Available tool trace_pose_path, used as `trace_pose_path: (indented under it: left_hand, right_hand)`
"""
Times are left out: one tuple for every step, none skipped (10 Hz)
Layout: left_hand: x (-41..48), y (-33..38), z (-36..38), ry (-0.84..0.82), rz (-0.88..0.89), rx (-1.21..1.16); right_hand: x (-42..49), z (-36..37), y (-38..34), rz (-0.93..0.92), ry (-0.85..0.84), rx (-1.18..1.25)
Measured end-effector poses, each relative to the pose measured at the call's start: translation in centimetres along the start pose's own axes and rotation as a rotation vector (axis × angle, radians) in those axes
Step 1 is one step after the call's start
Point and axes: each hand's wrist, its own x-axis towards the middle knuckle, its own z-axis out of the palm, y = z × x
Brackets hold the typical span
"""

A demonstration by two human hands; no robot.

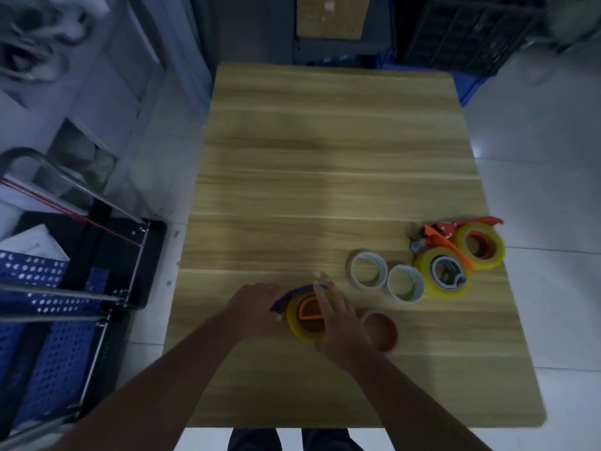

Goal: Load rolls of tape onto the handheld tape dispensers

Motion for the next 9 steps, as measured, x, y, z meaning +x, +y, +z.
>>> trace_pose_path:
  left_hand:
    - [0.5, -0.2, -0.2, -0.026, 0.019, 0.032]
    - [0.5, -0.3, -0.2, -0.026, 0.023, 0.070]
    - [0.4, 0.0, 0.0, -0.008, 0.021, 0.124]
    - [0.5, 0.2, 0.2, 0.000, -0.006, 0.111]
    - [0.0, 0.2, -0.1, -0.033, -0.073, 0.004]
    - [-1.4, 0.9, -1.4, 0.081, -0.184, -0.105]
    - [-3.0, 2.0, -2.5, 0.197, -0.214, -0.006]
    - [-4.4, 3.0, -3.5, 0.231, -0.245, 0.085]
    - [-5.2, 3.6, -4.7, 0.278, -0.253, 0.107]
  right_hand:
    - [-0.2, 0.0, 0.6, 0.006, 0.005, -0.003]
    - [-0.3, 0.1, 0.8, 0.021, 0.010, -0.003]
    - [-0.3, 0.1, 1.2, 0.031, 0.000, -0.010]
    - [0.0, 0.2, 1.5, 0.023, -0.008, -0.020]
    - [0.2, 0.0, 1.8, 0.000, -0.027, -0.056]
    - [0.1, -1.0, 1.7, 0.002, -0.037, -0.064]
    - [-0.2, -2.2, 1.3, 0.032, 0.039, -0.088]
    - [-0.7, -3.7, 0.8, 0.069, 0.152, -0.167]
    - [-0.9, -5.3, 0.5, 0.077, 0.220, -0.190]
